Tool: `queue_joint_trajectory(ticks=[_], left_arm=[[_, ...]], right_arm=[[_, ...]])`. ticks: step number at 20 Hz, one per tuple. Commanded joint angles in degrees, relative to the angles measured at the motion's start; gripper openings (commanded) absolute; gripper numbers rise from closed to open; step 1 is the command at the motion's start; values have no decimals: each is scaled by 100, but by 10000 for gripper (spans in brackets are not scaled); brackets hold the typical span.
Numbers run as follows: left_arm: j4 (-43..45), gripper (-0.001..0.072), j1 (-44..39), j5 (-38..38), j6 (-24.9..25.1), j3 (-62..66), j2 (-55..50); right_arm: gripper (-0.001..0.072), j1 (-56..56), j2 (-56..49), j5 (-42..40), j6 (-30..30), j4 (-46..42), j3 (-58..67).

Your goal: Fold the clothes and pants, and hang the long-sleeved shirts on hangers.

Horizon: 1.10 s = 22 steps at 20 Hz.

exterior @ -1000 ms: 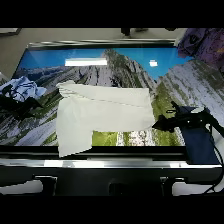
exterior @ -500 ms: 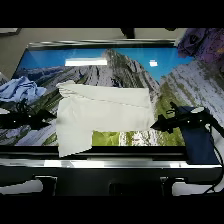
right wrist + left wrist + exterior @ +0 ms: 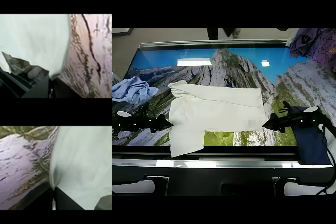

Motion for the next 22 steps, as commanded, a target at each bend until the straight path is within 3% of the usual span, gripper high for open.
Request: queue_joint_trajectory(ticks=[1, 5, 10, 13, 17, 22], left_arm=[[-271, 20, -85, -136, 22, 26, -17], [-398, 17, -140, -389, -164, 476, 31], [-205, 16, -400, -752, -844, 2573, 232], [695, 16, -581, -1088, -1480, 4846, 293], [2129, 16, -682, -1231, -2474, 7523, 654], [3211, 17, -675, -1075, -2806, 6778, 2815]], right_arm=[[28, 4, 321, -74, 28, -4, -2], [27, 461, 758, -155, 57, -55, 238], [28, 1316, 828, -442, 1123, -1005, 2553], [28, 1338, 852, -354, 1716, -1421, 4588], [28, 1338, 1106, 195, 2024, -1862, 6959], [28, 1338, 2850, 212, 2256, -2203, 7062]])
